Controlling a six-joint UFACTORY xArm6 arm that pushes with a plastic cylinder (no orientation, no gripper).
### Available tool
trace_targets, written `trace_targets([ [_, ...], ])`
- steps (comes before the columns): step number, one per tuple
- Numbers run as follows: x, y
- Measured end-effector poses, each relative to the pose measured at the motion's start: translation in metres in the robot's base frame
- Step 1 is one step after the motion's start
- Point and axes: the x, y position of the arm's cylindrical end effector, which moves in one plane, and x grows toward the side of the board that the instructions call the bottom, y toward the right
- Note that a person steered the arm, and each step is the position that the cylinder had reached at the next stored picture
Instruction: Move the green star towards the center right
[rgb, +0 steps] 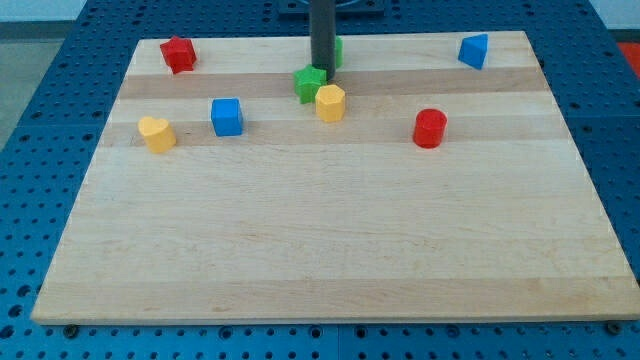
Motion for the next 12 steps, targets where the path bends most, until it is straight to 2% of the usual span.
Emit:
trace_targets([
  [2,0.002,-0.064],
  [3,0.008,-0.068],
  [5,0.012,-0.043],
  [7,0.041,-0.042],
  [11,0.058,0.033],
  [12,0.082,0.033],
])
